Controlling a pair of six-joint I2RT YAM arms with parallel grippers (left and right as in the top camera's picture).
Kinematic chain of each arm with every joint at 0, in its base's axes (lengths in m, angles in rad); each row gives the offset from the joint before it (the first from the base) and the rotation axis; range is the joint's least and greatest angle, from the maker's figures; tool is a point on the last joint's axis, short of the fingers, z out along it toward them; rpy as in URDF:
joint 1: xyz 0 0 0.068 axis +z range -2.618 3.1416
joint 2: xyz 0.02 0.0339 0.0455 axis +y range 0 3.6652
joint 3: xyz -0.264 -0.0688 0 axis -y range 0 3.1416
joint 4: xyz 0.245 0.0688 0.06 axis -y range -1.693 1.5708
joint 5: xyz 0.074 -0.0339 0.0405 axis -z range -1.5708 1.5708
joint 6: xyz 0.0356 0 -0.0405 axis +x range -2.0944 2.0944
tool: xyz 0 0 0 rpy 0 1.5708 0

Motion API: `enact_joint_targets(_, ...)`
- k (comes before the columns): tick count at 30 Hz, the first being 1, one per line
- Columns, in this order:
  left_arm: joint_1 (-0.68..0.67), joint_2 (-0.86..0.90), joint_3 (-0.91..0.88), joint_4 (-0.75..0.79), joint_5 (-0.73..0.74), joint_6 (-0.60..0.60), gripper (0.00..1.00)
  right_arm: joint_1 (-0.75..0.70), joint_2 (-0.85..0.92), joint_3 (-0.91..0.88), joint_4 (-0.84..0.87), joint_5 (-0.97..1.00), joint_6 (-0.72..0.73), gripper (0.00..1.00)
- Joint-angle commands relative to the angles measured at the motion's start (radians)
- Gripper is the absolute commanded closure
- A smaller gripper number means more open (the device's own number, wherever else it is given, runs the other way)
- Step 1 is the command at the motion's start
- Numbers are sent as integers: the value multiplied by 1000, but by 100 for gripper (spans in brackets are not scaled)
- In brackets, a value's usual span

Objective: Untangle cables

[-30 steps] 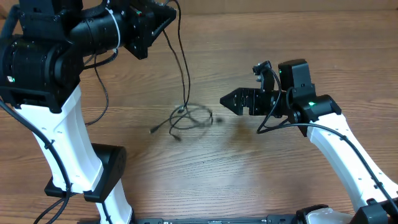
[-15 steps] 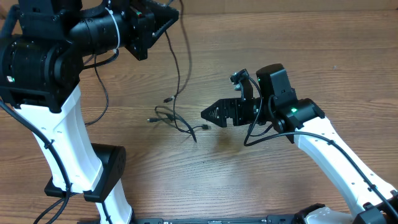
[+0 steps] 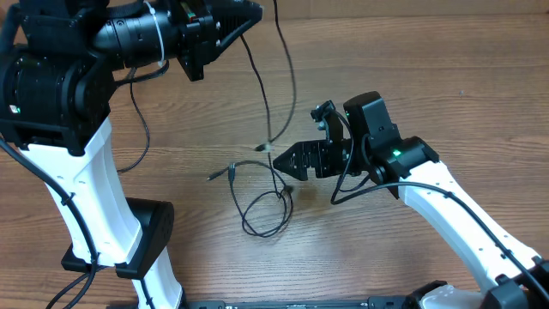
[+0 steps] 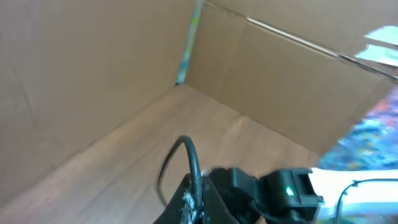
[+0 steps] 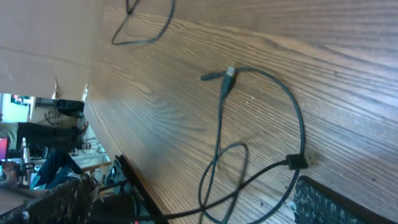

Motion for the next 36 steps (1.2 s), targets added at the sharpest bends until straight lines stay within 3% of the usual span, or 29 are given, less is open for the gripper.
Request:
enact_joint_targets(1,2,2,6,64,-95,-6,96,5,41,-4,-38,6,-4,0)
enact_joint_targets(7,2,-34,6,198,-236,-33,96,5,57,-4,-60,8,-8,0)
enact_joint_targets(10,2,-64,6,217,-481,-56,96,5,57,-4,-70,42,-8,0)
enact_joint_targets(11,2,-84,6,216,-647,-94,96,5,57,-4,-92,94,-7,0)
enact_joint_targets(13,8,-107,6,211,-748,-136,96,5,57,-4,-114,135,-8,0)
enact_joint_targets(15,14,-125,6,193,-727,-179,96,5,57,-4,-122,137,-8,0)
enact_joint_targets(19,13,-124,2,56,-544,-188,96,5,57,-4,-119,99,-8,0)
enact_joint_targets(24,13,-75,-34,-187,-649,-151,96,5,57,-4,-132,74,-8,0)
enact_joint_targets(28,13,-58,-137,-196,-631,-143,96,5,57,-4,-150,112,-8,0)
enact_joint_targets(32,20,-60,-217,-196,-825,-145,96,5,57,-4,-198,179,-8,0)
enact_joint_targets(36,43,-89,-219,-196,-814,-144,96,5,57,-4,-233,245,-7,0)
